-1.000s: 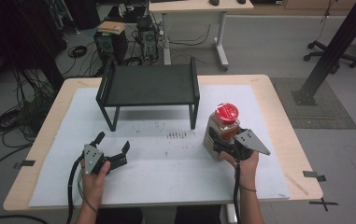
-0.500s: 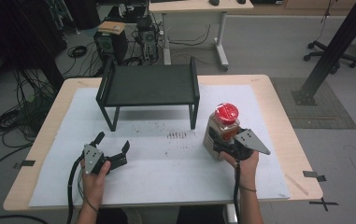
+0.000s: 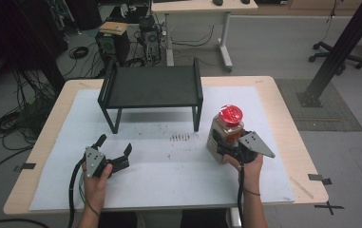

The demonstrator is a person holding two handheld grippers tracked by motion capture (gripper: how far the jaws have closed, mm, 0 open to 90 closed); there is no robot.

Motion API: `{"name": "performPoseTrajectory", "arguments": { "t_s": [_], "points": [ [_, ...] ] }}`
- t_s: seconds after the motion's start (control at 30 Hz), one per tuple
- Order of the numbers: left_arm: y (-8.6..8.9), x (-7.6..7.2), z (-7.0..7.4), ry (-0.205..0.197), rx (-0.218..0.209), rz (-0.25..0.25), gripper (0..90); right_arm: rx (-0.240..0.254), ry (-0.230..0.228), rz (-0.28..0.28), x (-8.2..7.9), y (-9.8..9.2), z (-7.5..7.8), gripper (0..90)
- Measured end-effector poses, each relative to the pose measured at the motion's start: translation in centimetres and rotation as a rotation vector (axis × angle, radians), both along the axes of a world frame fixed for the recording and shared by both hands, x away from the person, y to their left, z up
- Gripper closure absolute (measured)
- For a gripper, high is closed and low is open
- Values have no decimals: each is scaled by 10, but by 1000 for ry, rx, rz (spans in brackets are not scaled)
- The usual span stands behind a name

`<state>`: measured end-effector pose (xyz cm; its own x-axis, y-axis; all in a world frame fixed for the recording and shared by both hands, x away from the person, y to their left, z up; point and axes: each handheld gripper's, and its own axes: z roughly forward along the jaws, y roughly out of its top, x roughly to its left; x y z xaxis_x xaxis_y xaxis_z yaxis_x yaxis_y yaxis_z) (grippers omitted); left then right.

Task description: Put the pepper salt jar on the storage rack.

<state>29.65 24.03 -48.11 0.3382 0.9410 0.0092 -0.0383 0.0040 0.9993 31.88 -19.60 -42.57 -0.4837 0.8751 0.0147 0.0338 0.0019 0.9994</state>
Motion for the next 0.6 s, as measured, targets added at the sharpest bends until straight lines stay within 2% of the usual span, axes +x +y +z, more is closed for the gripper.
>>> {"name": "performPoseTrajectory", "arguments": {
  "t_s": [0.6],
  "points": [
    [0,0,0,1,2,0,3,4,2,1,0,0,0,245]
  ]
}}
